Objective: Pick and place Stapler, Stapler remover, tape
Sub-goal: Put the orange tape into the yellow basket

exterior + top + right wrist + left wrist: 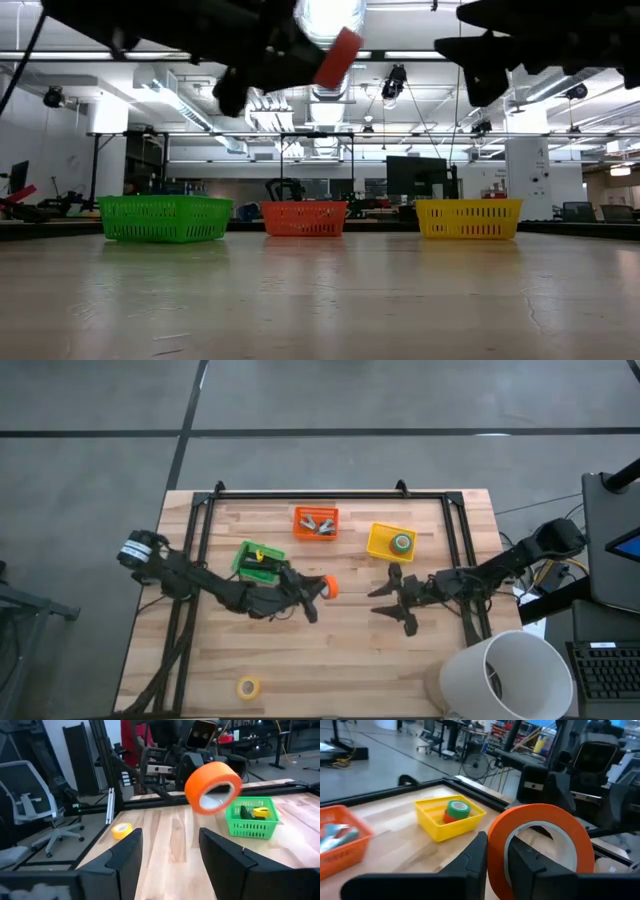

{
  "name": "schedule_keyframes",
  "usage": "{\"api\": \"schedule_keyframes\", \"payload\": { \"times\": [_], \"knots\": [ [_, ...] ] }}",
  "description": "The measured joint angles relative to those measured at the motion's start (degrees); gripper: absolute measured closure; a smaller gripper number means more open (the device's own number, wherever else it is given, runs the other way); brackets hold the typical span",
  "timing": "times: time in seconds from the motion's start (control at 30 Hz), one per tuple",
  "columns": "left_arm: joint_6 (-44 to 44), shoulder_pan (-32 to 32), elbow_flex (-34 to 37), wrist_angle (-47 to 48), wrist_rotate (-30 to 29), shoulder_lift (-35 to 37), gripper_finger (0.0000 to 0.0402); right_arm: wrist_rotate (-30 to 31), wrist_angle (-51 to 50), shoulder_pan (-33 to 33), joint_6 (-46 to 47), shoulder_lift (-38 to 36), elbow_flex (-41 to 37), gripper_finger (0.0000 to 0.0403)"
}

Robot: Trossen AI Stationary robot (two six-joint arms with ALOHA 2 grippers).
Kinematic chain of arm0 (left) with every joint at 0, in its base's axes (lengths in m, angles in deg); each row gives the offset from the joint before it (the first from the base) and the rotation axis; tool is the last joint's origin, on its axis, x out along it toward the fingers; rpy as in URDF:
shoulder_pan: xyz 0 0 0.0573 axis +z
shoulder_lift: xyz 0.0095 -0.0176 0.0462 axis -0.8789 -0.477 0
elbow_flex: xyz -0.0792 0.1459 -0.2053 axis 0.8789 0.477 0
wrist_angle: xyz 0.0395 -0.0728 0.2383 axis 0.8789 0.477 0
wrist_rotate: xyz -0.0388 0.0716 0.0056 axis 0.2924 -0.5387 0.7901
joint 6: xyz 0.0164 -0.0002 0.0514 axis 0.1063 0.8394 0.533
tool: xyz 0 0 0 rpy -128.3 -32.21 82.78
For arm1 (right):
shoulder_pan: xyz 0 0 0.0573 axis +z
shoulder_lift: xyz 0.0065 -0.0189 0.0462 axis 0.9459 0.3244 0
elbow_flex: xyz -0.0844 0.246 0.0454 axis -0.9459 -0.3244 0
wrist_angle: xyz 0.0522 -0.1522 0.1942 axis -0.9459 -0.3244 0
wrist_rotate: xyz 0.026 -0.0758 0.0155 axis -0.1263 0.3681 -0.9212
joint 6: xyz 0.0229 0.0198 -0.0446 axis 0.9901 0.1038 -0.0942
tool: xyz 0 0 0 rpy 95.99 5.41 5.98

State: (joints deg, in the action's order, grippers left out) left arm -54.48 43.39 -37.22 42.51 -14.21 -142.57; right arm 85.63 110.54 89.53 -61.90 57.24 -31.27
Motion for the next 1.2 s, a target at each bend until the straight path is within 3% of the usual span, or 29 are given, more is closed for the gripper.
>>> {"api": "schedule_keyframes", "payload": {
  "times": [0.17,0.4,1.07,1.2],
  "knots": [
    [5.0,0.4,-6.2,-0.5,2.6,-5.1,0.0344,0.0,0.8,0.0,-1.5,6.1,4.3,0.0213],
    [10.4,0.0,-11.4,-0.4,4.6,-6.6,0.0343,-0.1,0.6,0.0,-1.3,10.2,6.9,0.0213],
    [8.9,-0.3,-13.0,-0.4,6.8,-10.1,0.0341,0.3,1.5,-0.1,-1.4,9.9,7.9,0.0215],
    [9.9,-0.3,-13.1,-0.5,6.6,-10.1,0.0337,-3.4,1.6,-0.1,-1.7,9.9,7.9,0.023]
  ]
}}
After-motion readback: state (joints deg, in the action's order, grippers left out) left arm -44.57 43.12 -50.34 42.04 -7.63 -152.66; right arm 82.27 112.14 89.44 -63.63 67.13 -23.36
